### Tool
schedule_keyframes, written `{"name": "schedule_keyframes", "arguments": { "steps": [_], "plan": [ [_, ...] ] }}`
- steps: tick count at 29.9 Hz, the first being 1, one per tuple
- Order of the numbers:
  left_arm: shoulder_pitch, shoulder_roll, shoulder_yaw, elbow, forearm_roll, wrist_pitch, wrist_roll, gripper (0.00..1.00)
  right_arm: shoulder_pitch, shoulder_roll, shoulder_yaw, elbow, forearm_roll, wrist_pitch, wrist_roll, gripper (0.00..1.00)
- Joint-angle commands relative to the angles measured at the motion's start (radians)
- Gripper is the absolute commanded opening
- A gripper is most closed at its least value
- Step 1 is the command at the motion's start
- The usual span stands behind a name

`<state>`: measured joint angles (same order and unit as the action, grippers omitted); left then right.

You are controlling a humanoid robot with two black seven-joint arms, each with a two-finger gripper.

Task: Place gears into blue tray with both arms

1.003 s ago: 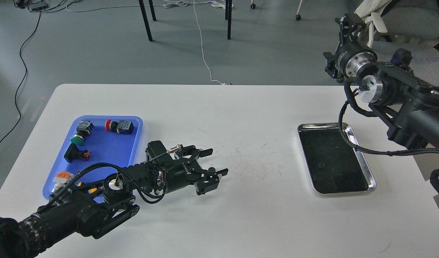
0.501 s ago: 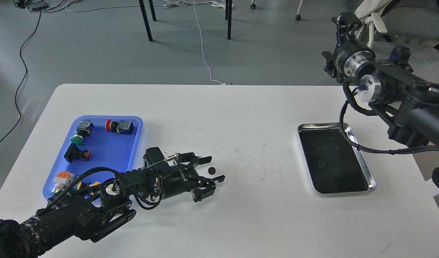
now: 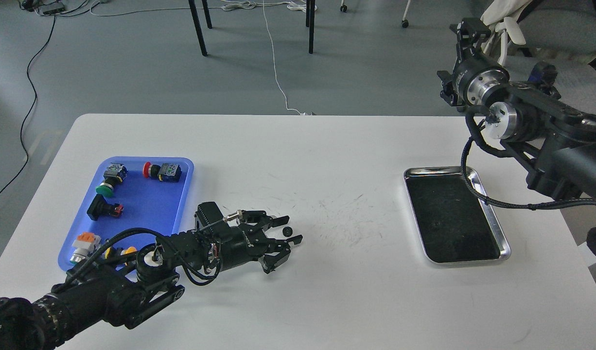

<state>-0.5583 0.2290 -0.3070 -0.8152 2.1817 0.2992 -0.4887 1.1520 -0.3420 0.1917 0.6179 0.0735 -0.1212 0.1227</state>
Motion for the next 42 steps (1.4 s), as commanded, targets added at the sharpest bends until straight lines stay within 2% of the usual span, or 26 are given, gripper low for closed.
{"name": "schedule_keyframes", "arguments": {
  "steps": [1,8,19,24,31,39,42],
  "plan": [
    [0.0,-0.002,0.0,0.011,0.0,0.0,0.0,0.45,-0.001,0.0,0.0,0.0,-0.001,0.0,0.0,0.99],
    [-0.002,-0.014,0.0,0.031,0.0,0.002,0.0,0.39,-0.001,0.0,0.0,0.002,-0.001,0.0,0.002,0.99],
    [-0.009,-0.014,0.058,0.041,0.0,0.0,0.0,0.18,-0.001,0.0,-0.005,0.002,-0.001,0.0,0.002,0.99],
    [-0.011,-0.01,0.06,0.034,0.0,-0.008,0.0,0.12,-0.005,0.0,-0.006,0.0,-0.001,0.0,0.002,0.99],
    [-0.031,0.009,0.054,0.028,0.0,-0.031,0.0,0.11,-0.009,0.0,-0.006,0.0,-0.001,0.0,0.002,0.99],
    [-0.146,0.058,0.062,0.028,-0.075,-0.041,0.0,0.11,-0.017,0.0,-0.006,0.0,-0.001,0.0,0.003,0.99],
    [-0.176,0.081,0.06,0.028,-0.097,-0.07,0.0,0.11,-0.018,0.0,-0.006,0.0,-0.001,0.0,0.003,0.99]
  ]
}}
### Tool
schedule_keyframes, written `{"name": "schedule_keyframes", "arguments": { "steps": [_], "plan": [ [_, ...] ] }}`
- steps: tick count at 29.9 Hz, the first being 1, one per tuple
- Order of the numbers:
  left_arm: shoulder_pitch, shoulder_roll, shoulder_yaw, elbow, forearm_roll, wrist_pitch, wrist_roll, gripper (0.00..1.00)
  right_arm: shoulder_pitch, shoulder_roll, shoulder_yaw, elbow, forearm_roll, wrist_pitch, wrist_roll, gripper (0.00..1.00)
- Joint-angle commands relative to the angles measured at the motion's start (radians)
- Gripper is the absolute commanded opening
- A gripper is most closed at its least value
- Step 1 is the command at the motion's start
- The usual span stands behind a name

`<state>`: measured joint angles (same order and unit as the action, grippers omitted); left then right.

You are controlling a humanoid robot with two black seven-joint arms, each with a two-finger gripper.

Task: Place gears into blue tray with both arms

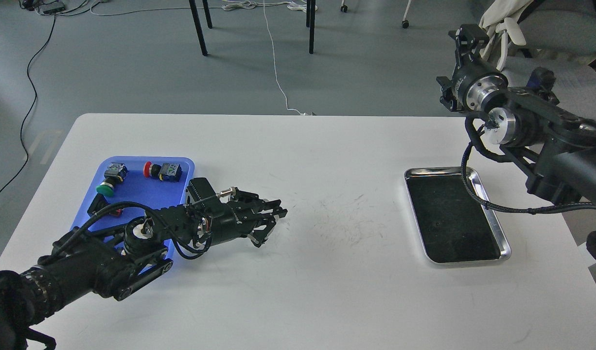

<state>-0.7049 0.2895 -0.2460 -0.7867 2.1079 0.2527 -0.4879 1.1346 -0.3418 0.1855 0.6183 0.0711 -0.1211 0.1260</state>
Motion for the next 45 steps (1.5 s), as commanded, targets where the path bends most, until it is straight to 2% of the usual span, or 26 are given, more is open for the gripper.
{"name": "schedule_keyframes", "arguments": {
  "steps": [1,8,12,15,21,24,28,45],
  "plan": [
    [-0.037,0.03,-0.002,-0.002,-0.023,-0.032,-0.001,0.11,-0.003,0.0,0.0,0.0,-0.001,0.0,0.0,0.99],
    [-0.108,0.102,-0.001,-0.011,-0.04,-0.044,-0.001,0.11,-0.006,0.001,0.0,0.001,-0.001,0.0,0.001,0.99],
    [-0.105,0.131,0.004,-0.011,-0.055,-0.059,-0.001,0.12,-0.006,0.0,-0.001,0.003,-0.001,0.0,0.001,0.99],
    [-0.104,0.206,0.004,-0.011,-0.057,-0.07,-0.001,0.12,-0.001,0.0,0.002,0.014,-0.001,0.001,0.004,0.99],
    [-0.091,0.325,0.005,-0.011,-0.126,-0.07,-0.001,0.12,-0.064,0.009,0.119,0.014,0.006,-0.008,0.012,0.99],
    [-0.079,0.379,0.005,-0.011,-0.141,-0.07,-0.001,0.12,-0.121,0.061,0.219,0.0,0.004,-0.009,0.012,0.99],
    [-0.054,0.43,0.005,-0.011,-0.141,-0.07,-0.001,0.12,-0.16,0.115,0.264,-0.015,0.004,-0.009,0.014,0.99],
    [0.059,0.453,0.005,0.001,-0.152,-0.058,-0.001,0.12,-0.168,0.121,0.287,-0.02,0.004,-0.006,0.012,0.99]
  ]
}}
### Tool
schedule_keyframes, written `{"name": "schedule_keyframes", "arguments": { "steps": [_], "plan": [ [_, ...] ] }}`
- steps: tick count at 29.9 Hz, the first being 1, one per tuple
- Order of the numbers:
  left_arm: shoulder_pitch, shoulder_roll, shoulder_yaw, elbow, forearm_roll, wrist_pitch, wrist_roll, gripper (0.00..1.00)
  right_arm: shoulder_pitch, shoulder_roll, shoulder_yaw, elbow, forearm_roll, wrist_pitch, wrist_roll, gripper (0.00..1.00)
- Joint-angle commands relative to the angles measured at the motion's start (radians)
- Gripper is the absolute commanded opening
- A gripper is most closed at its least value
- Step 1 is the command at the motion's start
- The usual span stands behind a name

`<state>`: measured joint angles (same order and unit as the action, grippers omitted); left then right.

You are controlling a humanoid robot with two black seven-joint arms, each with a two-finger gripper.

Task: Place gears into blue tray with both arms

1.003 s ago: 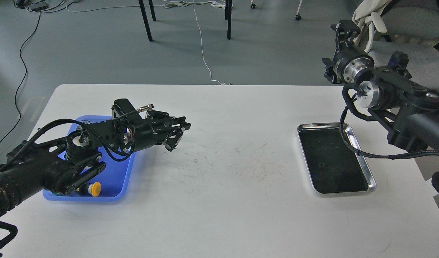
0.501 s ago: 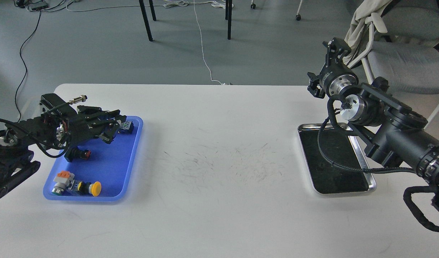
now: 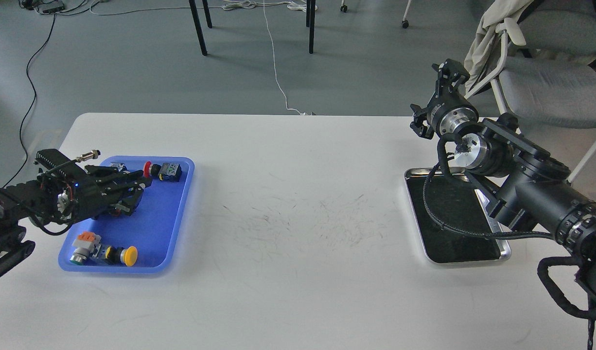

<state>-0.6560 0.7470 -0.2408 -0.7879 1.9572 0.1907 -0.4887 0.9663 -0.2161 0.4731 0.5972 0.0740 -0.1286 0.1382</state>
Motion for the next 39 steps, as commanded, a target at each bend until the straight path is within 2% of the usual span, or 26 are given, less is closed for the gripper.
{"name": "schedule_keyframes", "arguments": {
  "steps": [1,6,26,30,34,37,39],
  "plan": [
    [0.012,-0.006,0.0,0.006,-0.001,0.007,0.0,0.12,-0.001,-0.006,-0.001,0.001,0.001,0.0,0.0,0.99],
    [0.022,-0.023,0.0,0.062,0.0,0.044,0.0,0.12,-0.003,-0.005,-0.001,0.003,0.0,0.0,0.0,0.99],
    [0.021,-0.107,-0.002,0.147,-0.02,0.049,0.0,0.15,0.002,-0.006,-0.01,0.004,0.0,-0.002,0.0,0.99],
    [0.021,-0.107,-0.002,0.148,-0.021,0.049,0.0,0.18,0.002,-0.005,-0.011,0.004,0.0,-0.002,0.0,0.99],
    [0.019,-0.107,-0.003,0.148,-0.03,0.049,0.0,0.26,0.002,-0.005,-0.013,0.004,0.0,-0.002,0.0,0.99],
    [0.016,-0.107,-0.002,0.148,-0.047,0.049,0.0,0.27,0.003,-0.005,-0.013,0.003,0.0,-0.002,0.0,0.99],
    [0.016,-0.107,-0.002,0.148,-0.055,0.049,0.0,0.33,0.005,-0.005,-0.013,0.004,0.0,-0.002,0.0,0.99]
  ]
}}
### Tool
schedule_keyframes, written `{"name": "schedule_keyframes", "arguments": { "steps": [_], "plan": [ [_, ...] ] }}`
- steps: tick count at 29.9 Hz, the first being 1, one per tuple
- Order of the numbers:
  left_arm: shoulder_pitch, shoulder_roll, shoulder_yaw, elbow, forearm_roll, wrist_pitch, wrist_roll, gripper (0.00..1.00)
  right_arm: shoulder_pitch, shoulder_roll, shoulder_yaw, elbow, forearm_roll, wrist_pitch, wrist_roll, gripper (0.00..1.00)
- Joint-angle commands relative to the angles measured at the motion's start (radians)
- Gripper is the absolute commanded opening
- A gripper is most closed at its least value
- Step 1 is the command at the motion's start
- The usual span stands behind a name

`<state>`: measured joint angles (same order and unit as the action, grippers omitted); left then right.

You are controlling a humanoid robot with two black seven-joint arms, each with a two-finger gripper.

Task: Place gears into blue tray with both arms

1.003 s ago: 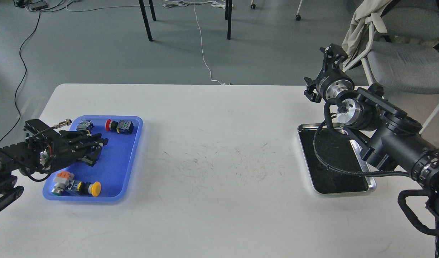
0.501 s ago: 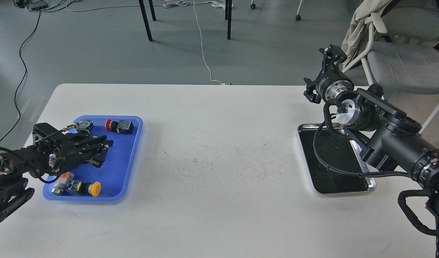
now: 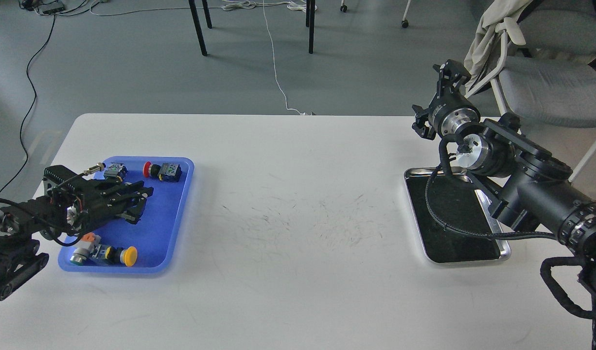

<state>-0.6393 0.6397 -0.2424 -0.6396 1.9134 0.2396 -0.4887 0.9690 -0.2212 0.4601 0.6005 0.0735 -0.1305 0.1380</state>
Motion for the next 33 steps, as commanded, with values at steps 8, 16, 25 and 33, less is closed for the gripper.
{"name": "schedule_keyframes", "arguments": {
  "steps": [8,16,25,33],
  "plan": [
    [-0.002,0.005,0.0,0.0,-0.022,0.001,0.0,0.42,0.002,-0.001,0.0,0.002,0.0,0.0,0.0,0.99],
    [-0.045,0.015,-0.002,-0.003,-0.195,0.01,0.0,0.62,0.002,-0.013,-0.005,0.002,-0.001,-0.005,-0.003,0.99],
    [-0.163,0.066,-0.009,-0.008,-0.442,-0.022,0.0,0.79,0.002,-0.046,-0.011,0.038,-0.001,-0.001,-0.008,0.99],
    [-0.194,0.063,-0.005,0.008,-0.786,-0.149,0.0,0.86,0.007,-0.109,-0.069,0.1,-0.001,0.002,-0.008,0.99]
  ]
}}
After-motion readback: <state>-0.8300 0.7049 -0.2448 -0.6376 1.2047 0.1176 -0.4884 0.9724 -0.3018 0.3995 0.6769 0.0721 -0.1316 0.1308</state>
